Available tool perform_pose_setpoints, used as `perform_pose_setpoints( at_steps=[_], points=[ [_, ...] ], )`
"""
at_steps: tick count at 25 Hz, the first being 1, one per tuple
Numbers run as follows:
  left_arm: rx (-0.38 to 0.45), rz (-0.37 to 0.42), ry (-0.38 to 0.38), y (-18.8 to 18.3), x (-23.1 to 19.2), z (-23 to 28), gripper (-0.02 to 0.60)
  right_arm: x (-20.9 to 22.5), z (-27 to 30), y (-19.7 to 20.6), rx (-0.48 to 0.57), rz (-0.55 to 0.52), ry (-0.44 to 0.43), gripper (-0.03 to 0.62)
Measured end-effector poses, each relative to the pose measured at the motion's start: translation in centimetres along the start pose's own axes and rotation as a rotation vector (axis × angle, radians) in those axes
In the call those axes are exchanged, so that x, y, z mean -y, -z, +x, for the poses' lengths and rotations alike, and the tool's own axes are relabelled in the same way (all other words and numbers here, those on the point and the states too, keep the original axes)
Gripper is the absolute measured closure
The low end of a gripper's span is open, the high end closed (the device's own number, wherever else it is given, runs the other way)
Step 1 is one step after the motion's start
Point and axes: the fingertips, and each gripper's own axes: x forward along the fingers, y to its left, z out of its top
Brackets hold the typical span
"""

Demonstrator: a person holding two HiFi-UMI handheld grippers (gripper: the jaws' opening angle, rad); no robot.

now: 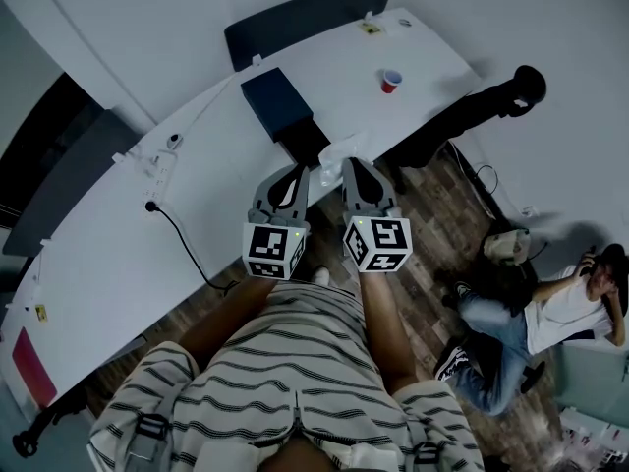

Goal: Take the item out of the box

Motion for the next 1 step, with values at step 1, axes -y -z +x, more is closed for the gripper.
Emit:
perform_pose_setpoints(
  at_steps=[1],
  points=[
    [0.001,0.000,0.000,0.00,0.02,0.03,0.555,0.06,-0.02,0.02,0.000,0.001,0.001,0.576]
  ],
)
